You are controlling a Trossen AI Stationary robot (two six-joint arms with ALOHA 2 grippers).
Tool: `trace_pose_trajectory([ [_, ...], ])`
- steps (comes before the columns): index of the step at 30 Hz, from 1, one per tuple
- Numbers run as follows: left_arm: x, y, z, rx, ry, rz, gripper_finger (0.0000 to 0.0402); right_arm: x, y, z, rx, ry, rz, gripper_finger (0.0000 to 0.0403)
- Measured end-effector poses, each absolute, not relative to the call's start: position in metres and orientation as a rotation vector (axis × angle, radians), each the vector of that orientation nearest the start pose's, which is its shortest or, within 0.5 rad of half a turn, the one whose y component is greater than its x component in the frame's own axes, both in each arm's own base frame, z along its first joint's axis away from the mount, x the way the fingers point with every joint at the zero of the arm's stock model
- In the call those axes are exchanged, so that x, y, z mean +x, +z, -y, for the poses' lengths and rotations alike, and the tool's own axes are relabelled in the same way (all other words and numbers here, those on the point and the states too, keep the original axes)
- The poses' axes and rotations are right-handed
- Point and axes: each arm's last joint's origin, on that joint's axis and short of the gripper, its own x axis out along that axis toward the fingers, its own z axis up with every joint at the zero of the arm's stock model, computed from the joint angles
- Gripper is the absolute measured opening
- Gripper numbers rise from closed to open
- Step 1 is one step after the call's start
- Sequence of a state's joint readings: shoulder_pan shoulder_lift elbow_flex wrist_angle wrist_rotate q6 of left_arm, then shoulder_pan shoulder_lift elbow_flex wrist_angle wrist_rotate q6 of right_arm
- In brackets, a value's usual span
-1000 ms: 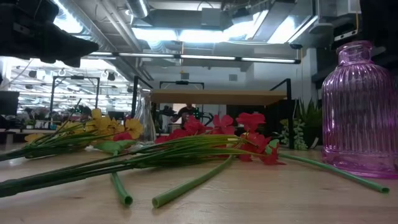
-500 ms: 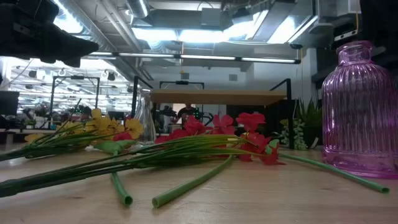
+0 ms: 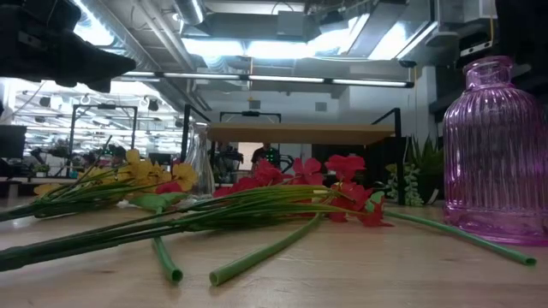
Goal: Pick and place flowers into a vace then onto a shelf
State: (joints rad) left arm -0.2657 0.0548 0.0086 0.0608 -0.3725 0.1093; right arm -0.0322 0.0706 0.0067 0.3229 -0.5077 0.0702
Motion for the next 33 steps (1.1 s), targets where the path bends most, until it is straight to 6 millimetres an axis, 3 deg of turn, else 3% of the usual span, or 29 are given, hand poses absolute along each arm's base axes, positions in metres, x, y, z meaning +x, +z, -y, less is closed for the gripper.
trace_pose_trajectory([
  [33, 0.0980, 0.1679, 0.0157, 0.130, 0.108, 0.007, 0.0003, 0.0955, 0.1898, -0.0109, 0.001, 0.479, 0.231, 0.0016],
])
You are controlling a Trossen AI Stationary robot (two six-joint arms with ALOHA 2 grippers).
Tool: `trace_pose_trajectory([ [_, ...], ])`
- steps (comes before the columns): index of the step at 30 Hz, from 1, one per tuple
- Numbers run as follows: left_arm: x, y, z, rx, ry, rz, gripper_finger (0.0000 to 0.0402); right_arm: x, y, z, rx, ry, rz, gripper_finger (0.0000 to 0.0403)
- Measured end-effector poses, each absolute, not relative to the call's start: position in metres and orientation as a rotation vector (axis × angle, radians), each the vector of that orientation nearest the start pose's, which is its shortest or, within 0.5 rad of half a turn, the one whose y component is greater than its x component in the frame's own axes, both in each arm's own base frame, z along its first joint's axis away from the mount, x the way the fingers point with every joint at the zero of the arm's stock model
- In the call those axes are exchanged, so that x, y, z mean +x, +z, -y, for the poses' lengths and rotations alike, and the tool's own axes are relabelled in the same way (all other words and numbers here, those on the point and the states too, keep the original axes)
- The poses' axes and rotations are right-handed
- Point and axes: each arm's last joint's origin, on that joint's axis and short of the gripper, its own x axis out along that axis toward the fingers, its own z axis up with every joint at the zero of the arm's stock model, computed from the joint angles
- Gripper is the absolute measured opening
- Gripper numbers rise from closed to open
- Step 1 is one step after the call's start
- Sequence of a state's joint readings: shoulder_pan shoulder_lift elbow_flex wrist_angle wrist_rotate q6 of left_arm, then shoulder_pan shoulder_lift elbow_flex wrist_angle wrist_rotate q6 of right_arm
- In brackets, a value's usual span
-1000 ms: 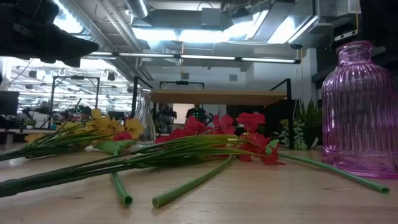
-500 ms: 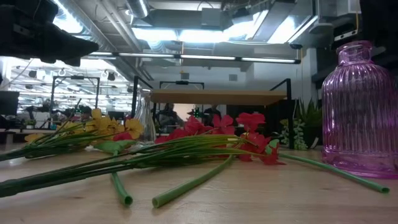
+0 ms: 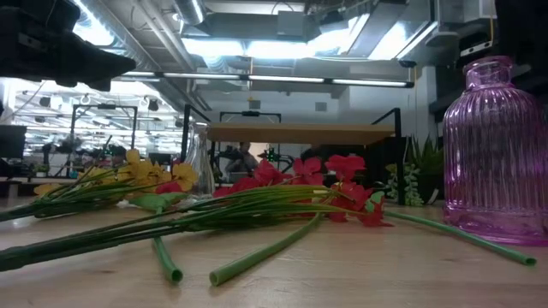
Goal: Pick and place flowers into a vace then onto a shelf
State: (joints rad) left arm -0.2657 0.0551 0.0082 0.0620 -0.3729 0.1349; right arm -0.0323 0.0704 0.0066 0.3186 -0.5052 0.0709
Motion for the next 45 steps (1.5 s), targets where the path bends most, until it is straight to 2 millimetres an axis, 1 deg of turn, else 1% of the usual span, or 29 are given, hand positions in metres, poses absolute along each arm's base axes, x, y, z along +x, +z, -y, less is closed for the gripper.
trace_pose_trajectory([
  [2, 0.098, 0.168, 0.016, 0.131, 0.110, 0.008, 0.0003, 0.096, 0.188, -0.010, 0.009, 0.456, 0.213, 0.0016],
  [7, 0.098, 0.173, 0.014, 0.099, 0.165, 0.053, 0.0003, 0.099, 0.183, -0.007, 0.037, 0.318, 0.161, 0.0004],
  [11, 0.097, 0.176, 0.013, 0.064, 0.195, 0.088, 0.0003, 0.099, 0.184, -0.005, 0.040, 0.259, 0.167, 0.0004],
  [15, 0.097, 0.177, 0.013, 0.041, 0.200, 0.099, 0.0003, 0.100, 0.191, -0.004, -0.005, 0.224, 0.175, 0.0002],
  [20, 0.097, 0.177, 0.012, 0.009, 0.245, 0.100, 0.0003, 0.107, 0.199, -0.001, -0.050, 0.136, 0.133, 0.0002],
  [24, 0.096, 0.185, 0.008, -0.014, 0.276, 0.118, 0.0003, 0.114, 0.205, 0.001, -0.073, 0.064, 0.084, 0.0002],
  [26, 0.097, 0.188, 0.006, -0.040, 0.298, 0.117, 0.0003, 0.117, 0.212, 0.004, -0.078, 0.027, 0.075, 0.0002],
  [30, 0.103, 0.187, 0.003, -0.021, 0.294, 0.057, 0.0003, 0.126, 0.229, 0.009, -0.090, -0.013, 0.062, 0.0002],
  [34, 0.111, 0.187, -0.003, -0.010, 0.317, -0.008, 0.0003, 0.136, 0.237, 0.016, -0.091, -0.048, 0.022, 0.0002],
  [37, 0.116, 0.197, -0.008, -0.008, 0.346, -0.028, 0.0003, 0.143, 0.241, 0.021, -0.088, -0.040, -0.004, 0.0002],
  [41, 0.124, 0.216, -0.011, 0.013, 0.277, -0.031, 0.0003, 0.149, 0.247, 0.029, -0.084, -0.007, -0.017, 0.0002],
  [42, 0.126, 0.219, -0.012, 0.026, 0.264, -0.038, 0.0003, 0.150, 0.247, 0.030, -0.082, -0.006, -0.025, 0.0002],
  [45, 0.132, 0.219, -0.015, 0.046, 0.259, -0.082, 0.0003, 0.153, 0.246, 0.036, -0.080, -0.037, -0.039, 0.0002],
])
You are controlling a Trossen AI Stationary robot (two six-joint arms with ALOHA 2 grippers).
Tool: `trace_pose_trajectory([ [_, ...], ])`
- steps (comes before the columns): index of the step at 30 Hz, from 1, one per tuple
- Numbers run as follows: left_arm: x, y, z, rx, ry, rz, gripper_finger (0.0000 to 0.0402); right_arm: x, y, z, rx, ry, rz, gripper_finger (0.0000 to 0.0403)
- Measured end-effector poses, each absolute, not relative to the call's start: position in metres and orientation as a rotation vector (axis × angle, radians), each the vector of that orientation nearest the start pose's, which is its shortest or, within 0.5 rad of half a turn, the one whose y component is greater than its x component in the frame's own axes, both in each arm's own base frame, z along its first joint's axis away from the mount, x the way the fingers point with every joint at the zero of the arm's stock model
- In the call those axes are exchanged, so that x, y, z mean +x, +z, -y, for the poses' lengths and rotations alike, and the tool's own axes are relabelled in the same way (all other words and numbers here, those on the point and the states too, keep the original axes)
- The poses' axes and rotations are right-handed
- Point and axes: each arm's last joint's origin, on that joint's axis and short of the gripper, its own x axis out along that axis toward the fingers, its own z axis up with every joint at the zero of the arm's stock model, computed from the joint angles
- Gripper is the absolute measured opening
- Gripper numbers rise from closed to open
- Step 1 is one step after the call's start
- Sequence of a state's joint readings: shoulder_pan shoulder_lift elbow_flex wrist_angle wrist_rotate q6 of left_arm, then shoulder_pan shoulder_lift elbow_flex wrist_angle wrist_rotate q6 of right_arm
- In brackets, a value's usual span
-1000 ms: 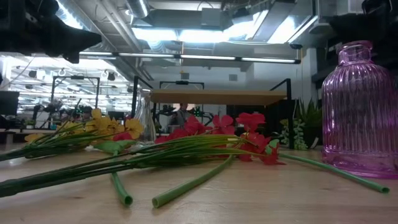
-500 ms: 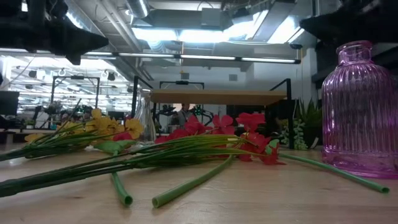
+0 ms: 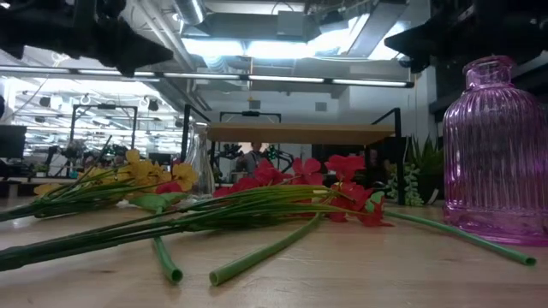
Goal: Pick and place flowers into a vace then onto a shelf
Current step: Put the yellow flowers into the transparent vase
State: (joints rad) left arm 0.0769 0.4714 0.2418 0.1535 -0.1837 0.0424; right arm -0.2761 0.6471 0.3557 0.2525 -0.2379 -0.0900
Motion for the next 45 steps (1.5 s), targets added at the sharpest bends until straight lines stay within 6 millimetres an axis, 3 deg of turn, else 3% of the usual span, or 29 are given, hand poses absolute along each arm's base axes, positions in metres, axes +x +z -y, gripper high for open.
trace_pose_trajectory([
  [14, 0.142, 0.219, -0.022, 0.209, 0.295, -0.099, 0.0003, 0.156, 0.243, 0.048, -0.151, -0.100, -0.057, 0.0017],
  [29, 0.149, 0.212, -0.011, 0.101, 0.167, -0.164, 0.0002, 0.158, 0.241, 0.049, -0.142, -0.098, -0.070, 0.0018],
  [38, 0.163, 0.232, 0.000, 0.038, 0.285, -0.417, 0.0002, 0.158, 0.241, 0.049, -0.128, -0.098, -0.069, 0.0018],
  [45, 0.180, 0.245, 0.023, -0.019, 0.280, -0.589, 0.0002, 0.158, 0.241, 0.049, -0.145, -0.098, -0.071, 0.0018],
])
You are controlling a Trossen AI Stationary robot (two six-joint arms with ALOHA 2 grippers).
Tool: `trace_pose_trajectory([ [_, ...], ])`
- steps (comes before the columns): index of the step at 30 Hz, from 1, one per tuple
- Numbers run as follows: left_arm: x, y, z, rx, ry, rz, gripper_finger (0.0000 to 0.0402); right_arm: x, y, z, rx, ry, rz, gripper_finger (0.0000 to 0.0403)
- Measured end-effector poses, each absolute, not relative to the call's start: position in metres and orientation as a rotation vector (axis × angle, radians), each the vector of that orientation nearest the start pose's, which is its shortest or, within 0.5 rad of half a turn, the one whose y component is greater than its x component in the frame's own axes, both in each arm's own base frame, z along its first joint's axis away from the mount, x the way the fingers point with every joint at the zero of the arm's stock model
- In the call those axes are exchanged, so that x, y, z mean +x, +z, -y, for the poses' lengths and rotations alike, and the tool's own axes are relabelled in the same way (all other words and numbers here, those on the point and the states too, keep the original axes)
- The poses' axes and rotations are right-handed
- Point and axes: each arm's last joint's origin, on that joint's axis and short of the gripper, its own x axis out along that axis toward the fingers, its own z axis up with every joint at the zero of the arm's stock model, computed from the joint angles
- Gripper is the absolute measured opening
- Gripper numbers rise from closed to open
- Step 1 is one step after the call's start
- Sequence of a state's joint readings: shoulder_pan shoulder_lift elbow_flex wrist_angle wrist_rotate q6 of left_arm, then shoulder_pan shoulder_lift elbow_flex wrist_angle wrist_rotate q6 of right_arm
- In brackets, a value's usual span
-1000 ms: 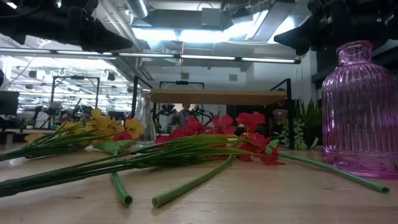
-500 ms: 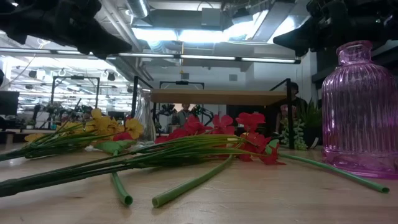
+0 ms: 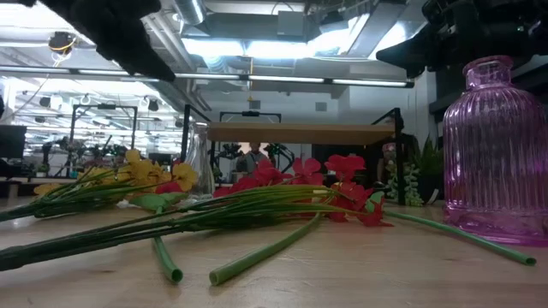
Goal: Pick and place flowers into a vace then onto a shelf
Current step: Put the yellow flowers into the transparent vase
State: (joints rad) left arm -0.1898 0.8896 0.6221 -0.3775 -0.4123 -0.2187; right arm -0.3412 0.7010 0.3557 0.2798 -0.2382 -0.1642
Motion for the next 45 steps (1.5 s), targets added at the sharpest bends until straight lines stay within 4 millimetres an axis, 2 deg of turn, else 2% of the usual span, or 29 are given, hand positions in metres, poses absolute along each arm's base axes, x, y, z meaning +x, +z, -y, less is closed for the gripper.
trace_pose_trajectory([
  [8, 0.201, 0.257, 0.056, -0.046, 0.360, -0.739, 0.0002, 0.158, 0.241, 0.049, -0.143, -0.098, -0.071, 0.0018],
  [17, 0.216, 0.255, 0.100, -0.223, 0.435, -0.860, 0.0002, 0.157, 0.240, 0.049, -0.141, -0.095, -0.077, 0.0018],
  [26, 0.230, 0.263, 0.134, -0.365, 0.566, -1.027, 0.0002, 0.157, 0.237, 0.048, -0.128, -0.091, -0.108, 0.0018],
  [37, 0.237, 0.251, 0.145, -0.468, 0.634, -1.093, 0.0008, 0.157, 0.233, 0.048, -0.105, -0.088, -0.146, 0.0018],
  [45, 0.240, 0.243, 0.148, -0.552, 0.725, -1.076, 0.0059, 0.157, 0.233, 0.048, -0.095, -0.088, -0.150, 0.0018],
])
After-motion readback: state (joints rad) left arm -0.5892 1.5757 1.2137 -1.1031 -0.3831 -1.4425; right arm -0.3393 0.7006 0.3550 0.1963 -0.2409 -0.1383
